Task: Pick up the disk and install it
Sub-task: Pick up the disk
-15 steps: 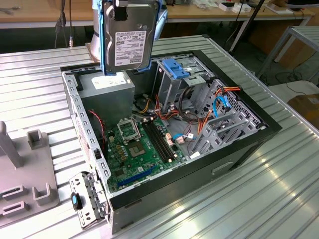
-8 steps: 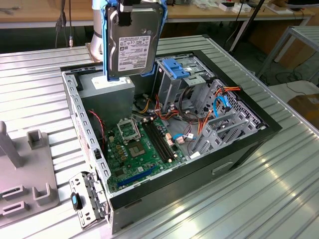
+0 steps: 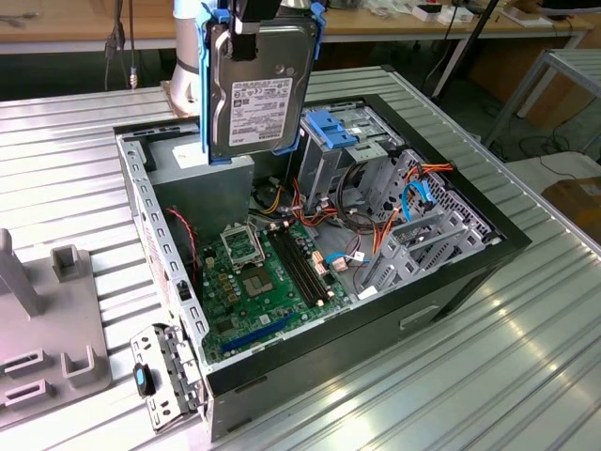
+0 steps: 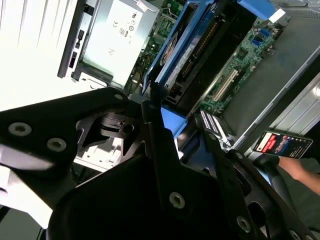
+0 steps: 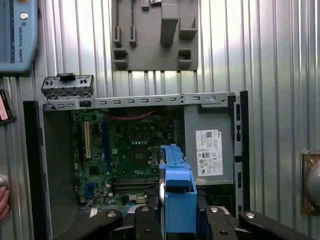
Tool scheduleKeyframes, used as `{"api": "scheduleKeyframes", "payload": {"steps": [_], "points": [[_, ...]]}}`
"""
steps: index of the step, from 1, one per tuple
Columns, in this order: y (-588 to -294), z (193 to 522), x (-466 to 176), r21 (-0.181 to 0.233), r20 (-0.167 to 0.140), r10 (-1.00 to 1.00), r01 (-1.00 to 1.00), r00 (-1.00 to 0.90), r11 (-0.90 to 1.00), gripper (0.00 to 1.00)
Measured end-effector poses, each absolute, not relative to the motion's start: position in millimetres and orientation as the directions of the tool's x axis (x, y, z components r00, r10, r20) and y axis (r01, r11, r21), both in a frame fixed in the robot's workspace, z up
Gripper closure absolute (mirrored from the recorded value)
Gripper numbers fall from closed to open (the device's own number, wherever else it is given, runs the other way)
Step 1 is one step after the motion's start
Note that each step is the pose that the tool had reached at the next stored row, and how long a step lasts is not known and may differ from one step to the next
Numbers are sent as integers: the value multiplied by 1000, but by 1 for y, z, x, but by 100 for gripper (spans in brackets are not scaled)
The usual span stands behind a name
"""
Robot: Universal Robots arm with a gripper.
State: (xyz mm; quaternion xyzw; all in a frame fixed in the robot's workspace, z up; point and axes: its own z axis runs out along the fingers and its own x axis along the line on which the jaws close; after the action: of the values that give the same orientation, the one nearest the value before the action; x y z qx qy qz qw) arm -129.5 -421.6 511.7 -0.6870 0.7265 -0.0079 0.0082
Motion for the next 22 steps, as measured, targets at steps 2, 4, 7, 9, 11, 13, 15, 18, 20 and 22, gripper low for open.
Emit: {"api": "scheduleKeyframes", "payload": {"steps": [2, 4, 7, 9, 11, 13, 15, 18, 20, 22], "points": [[-422, 512, -129, -23, -1, -998, -998, -56, 56, 63], [-422, 512, -129, -23, -1, -998, -998, -56, 56, 63], [-422, 512, -129, -23, -1, -998, -998, -56, 56, 63], [-422, 512, -129, -23, -1, -998, -998, -56, 56, 63], [-422, 512, -129, -23, -1, -998, -998, -56, 56, 63], [-422, 512, -129, -23, -1, -998, -998, -56, 56, 63], [-422, 512, -129, -23, -1, -998, -998, -56, 56, 63], [-422, 512, -126, -23, 1, -998, -998, -56, 56, 63], [-422, 512, -117, -23, 1, -998, -998, -56, 56, 63], [-422, 512, -103, -22, 1, -998, -998, -56, 56, 63]]}}
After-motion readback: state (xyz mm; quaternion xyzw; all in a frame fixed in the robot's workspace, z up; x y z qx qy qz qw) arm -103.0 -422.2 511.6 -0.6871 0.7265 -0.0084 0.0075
